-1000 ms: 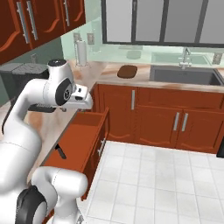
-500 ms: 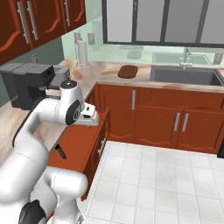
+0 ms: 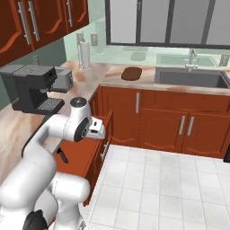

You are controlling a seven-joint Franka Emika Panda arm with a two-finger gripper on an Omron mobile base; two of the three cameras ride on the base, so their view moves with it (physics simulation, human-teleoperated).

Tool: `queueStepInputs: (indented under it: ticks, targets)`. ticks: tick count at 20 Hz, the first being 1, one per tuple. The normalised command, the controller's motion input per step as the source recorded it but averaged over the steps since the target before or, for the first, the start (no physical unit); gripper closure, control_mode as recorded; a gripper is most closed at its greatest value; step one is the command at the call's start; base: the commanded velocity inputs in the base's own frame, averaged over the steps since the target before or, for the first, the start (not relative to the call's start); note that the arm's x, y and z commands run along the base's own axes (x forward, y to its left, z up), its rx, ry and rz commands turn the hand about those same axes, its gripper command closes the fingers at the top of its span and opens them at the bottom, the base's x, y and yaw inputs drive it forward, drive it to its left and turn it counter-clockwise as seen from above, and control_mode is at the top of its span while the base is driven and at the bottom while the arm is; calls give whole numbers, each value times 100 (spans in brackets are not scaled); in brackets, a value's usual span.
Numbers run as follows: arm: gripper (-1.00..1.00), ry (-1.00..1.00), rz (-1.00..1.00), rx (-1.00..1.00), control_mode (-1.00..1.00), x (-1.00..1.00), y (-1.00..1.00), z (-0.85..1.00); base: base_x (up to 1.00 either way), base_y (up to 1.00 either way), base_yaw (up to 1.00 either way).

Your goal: Pick up the knife from the drawer and place it on the cutting board. Then place the meat from the plate to the cutting board.

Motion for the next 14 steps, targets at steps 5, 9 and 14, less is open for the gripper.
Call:
queueStepInputs:
  ticks: [5,9,14]
  targets:
    - [-100,6,0,-3,-100,37,2,-19,0,0,0]
    - [-100,13,0,-4,-100,45,1,-19,0,0,0]
    - [-100,10,0,0,-100,30,0,-25,0,0,0]
